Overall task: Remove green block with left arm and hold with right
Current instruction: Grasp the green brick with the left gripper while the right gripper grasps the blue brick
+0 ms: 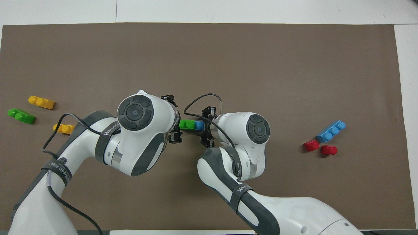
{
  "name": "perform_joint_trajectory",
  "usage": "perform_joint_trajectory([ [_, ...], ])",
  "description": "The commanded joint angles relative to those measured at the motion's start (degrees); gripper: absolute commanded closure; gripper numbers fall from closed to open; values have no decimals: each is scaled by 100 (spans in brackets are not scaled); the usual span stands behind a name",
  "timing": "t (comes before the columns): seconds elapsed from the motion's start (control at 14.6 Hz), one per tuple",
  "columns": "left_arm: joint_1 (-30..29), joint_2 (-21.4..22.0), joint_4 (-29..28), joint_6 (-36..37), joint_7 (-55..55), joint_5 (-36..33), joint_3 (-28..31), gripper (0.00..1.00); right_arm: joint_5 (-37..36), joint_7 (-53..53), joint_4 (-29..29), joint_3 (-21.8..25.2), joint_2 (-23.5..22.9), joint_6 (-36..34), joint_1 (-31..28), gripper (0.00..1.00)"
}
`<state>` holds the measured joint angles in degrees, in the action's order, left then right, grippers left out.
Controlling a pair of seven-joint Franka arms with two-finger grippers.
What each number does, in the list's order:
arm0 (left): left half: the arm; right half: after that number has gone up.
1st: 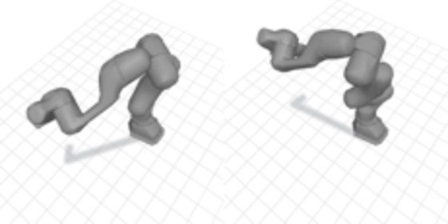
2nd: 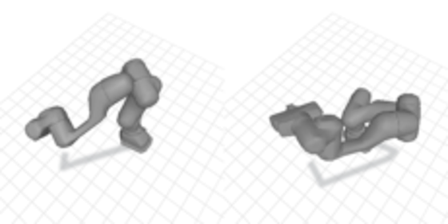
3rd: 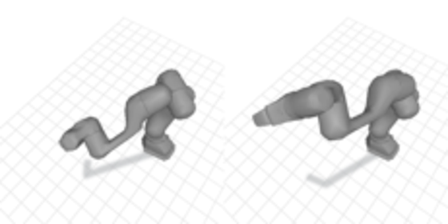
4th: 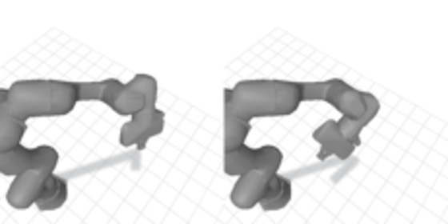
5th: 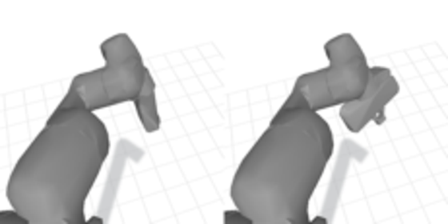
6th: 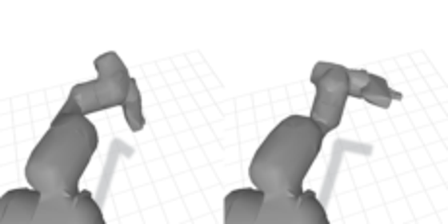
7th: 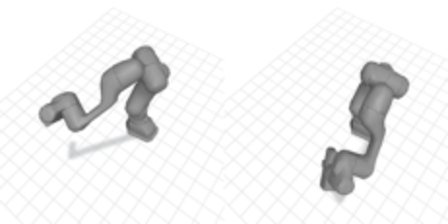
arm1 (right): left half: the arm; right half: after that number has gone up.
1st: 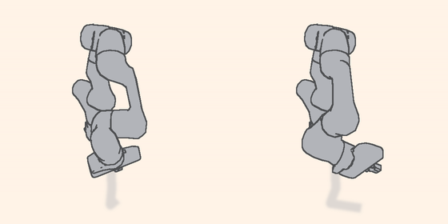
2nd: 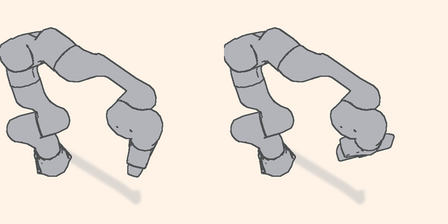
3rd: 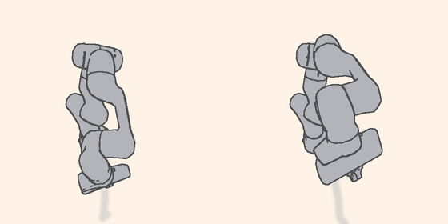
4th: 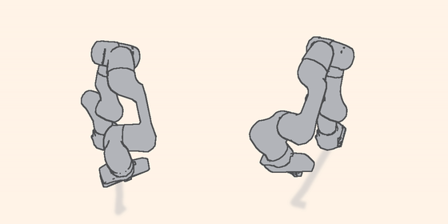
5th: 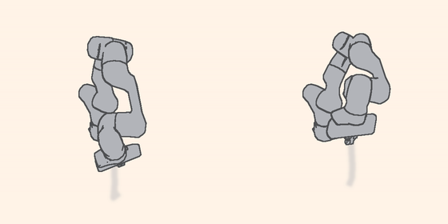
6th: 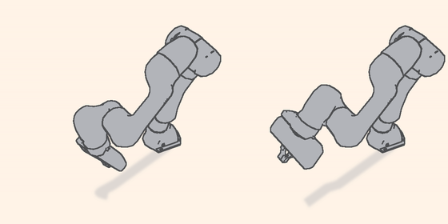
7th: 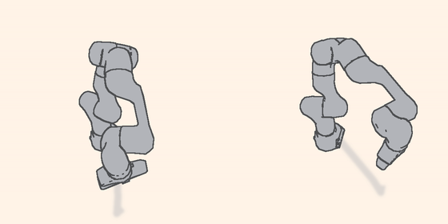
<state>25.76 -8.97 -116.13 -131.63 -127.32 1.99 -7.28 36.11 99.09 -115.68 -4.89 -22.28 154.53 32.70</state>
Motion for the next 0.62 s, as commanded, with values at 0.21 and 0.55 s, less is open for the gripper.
perform_joint_trajectory([
  [0.21,254,-8,-314,-293,-319,-260,95,0,142,67,2,-4,-31,147,35,100],
  [0.55,263,-114,-305,-390,-486,-392,95,0,142,67,-7,5,-31,147,35,100],
])
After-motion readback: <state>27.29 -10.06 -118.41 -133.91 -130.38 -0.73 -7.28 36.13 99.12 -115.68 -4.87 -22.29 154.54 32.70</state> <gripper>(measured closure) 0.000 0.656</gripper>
